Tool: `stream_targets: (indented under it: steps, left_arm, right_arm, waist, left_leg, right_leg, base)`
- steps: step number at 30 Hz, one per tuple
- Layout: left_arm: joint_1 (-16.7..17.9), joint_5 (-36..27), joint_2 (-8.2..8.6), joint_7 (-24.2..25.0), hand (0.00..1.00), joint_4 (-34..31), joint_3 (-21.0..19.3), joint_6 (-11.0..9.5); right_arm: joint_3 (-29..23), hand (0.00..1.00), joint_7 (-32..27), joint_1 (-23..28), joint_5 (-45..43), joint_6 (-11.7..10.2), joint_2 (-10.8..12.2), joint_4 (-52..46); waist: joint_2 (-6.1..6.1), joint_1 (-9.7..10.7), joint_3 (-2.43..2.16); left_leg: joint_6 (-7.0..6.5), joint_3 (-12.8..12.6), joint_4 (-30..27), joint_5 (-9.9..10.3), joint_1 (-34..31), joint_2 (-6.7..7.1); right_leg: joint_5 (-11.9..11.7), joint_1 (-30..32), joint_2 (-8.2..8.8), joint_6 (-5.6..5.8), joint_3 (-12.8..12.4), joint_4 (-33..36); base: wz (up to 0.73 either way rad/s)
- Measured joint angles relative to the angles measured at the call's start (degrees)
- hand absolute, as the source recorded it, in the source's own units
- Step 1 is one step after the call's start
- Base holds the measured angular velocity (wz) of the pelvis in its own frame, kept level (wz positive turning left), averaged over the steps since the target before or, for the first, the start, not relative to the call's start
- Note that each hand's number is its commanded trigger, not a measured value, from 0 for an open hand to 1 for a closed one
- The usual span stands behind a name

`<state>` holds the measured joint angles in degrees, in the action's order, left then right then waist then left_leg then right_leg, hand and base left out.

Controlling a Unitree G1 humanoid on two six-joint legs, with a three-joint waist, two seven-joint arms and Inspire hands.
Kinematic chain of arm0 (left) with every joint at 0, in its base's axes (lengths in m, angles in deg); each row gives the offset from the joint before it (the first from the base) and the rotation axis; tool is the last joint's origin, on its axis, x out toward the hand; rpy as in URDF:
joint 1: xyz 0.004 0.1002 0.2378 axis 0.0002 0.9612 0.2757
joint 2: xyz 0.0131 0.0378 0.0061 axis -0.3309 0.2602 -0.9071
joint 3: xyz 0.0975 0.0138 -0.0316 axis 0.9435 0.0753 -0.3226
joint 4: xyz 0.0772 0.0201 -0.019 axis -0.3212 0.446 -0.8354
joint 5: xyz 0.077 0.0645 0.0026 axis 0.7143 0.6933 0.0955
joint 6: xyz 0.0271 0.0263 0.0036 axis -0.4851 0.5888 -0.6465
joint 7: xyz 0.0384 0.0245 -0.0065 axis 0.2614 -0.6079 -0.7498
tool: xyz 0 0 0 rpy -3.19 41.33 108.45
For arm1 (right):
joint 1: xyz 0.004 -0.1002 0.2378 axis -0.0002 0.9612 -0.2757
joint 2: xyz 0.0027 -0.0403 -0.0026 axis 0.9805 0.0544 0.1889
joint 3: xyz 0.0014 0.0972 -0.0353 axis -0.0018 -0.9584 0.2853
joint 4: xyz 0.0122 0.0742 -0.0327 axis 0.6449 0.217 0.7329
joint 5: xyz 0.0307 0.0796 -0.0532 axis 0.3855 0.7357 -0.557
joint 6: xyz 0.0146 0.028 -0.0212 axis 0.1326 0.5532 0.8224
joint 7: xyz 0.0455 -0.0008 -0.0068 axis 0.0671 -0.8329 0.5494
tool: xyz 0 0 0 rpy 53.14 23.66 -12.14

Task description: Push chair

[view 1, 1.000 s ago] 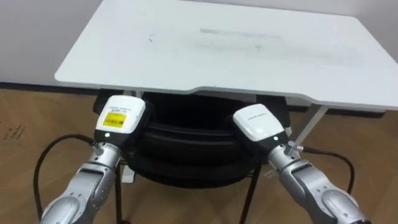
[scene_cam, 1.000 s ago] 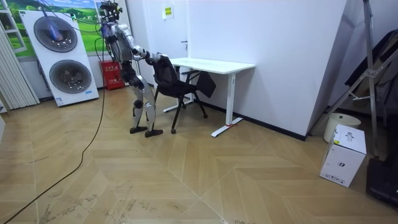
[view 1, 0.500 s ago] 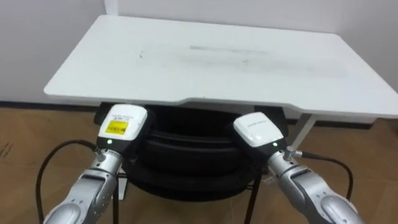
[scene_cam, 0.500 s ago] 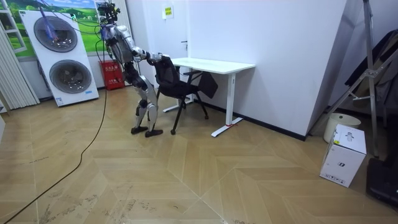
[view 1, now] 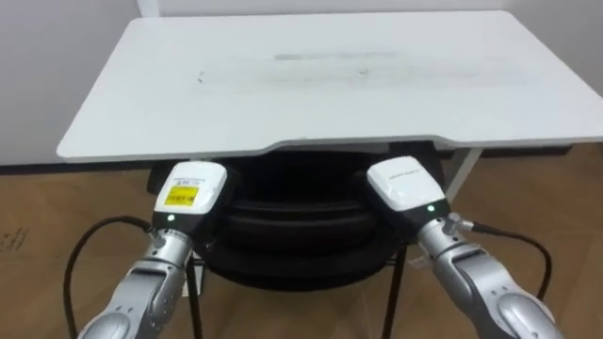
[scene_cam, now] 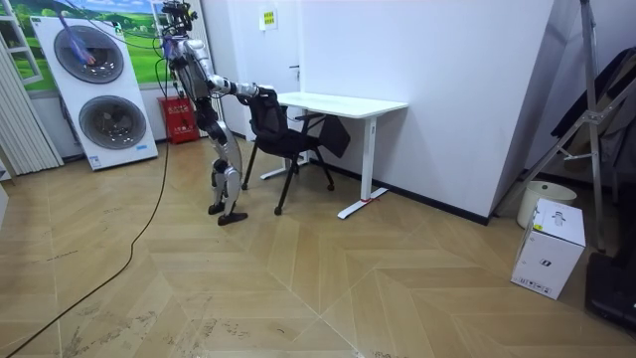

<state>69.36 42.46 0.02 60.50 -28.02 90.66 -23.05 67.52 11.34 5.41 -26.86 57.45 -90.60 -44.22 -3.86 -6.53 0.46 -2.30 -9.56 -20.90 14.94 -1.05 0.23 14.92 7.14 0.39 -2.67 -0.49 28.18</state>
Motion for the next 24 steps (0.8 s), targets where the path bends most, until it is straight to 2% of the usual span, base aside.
stream_targets:
  steps: [4, 6, 9, 12, 16, 24]
  left_arm:
    - [-0.04, -0.11, 0.79, 0.35, 0.0, -0.6, -0.78, -0.12]
    - [-0.26, -0.63, 0.59, 0.14, 0.0, -1.06, -0.85, -0.48]
    - [-0.37, -1.08, 0.79, 0.04, 0.0, -1.4, -1.2, -1.02]
    - [-1.17, -3.26, 1.0, 0.15, 0.0, -1.4, -1.2, -1.11]
    - [-1.94, -5.4, 1.55, 0.58, 0.0, -1.82, -2.13, 0.05]
    - [-2.04, -7.69, -0.22, 2.15, 0.0, -3.88, -3.18, 0.13]
  right_arm:
    - [-1.7, 0.0, 0.13, 0.0, 0.31, 0.9, 0.6, -1.44]
    - [-1.66, 0.0, 0.14, -0.01, 0.9, 0.84, 0.63, -1.72]
    - [-1.66, 0.0, 0.19, -0.28, 2.22, 0.88, 0.99, -1.75]
    - [-1.59, 0.0, 0.48, -1.01, 3.65, 0.98, 1.09, -1.35]
    - [-1.72, 0.0, 0.56, -1.73, 4.4, 1.86, 1.06, -1.42]
    - [-4.42, 0.0, 1.15, -1.93, 3.83, 2.09, 0.45, -3.45]
  waist:
    - [-0.31, -0.58, 0.21]
    - [-0.47, -1.86, 0.3]
    - [-0.32, -2.06, 0.22]
    - [-0.13, -2.11, 0.21]
    - [-0.26, -1.48, 0.15]
    - [-0.13, 0.57, 0.06]
  left_leg:
    - [-0.78, -2.13, 1.62, -0.51, 0.95, 0.32]
    - [-0.88, -3.32, 2.32, -0.56, 0.9, 0.34]
    - [-1.08, -4.08, 3.67, -1.23, 0.9, 0.19]
    - [-1.24, -4.54, 4.41, -1.58, 0.67, -0.1]
    - [-1.24, -4.81, 5.62, -1.83, 1.17, -0.17]
    - [-0.94, -4.82, 7.68, -2.32, 1.92, -0.32]
  right_leg:
    - [-0.71, 0.4, 0.79, 0.7, 0.23, -0.5]
    - [-1.32, 1.17, 0.51, 0.87, -0.66, -0.97]
    - [-2.48, 1.24, 0.14, 1.08, -1.25, -2.84]
    - [-3.62, 1.1, -0.11, 1.21, -0.78, -4.7]
    - [-4.14, 0.61, -0.49, 1.23, -0.49, -6.07]
    - [-4.66, -0.24, -0.65, 1.14, -0.32, -8.59]
  base:
    - [-0.25]
    - [-0.35]
    - [-0.17]
    - [-0.09]
    - [-0.05]
    - [0.0]
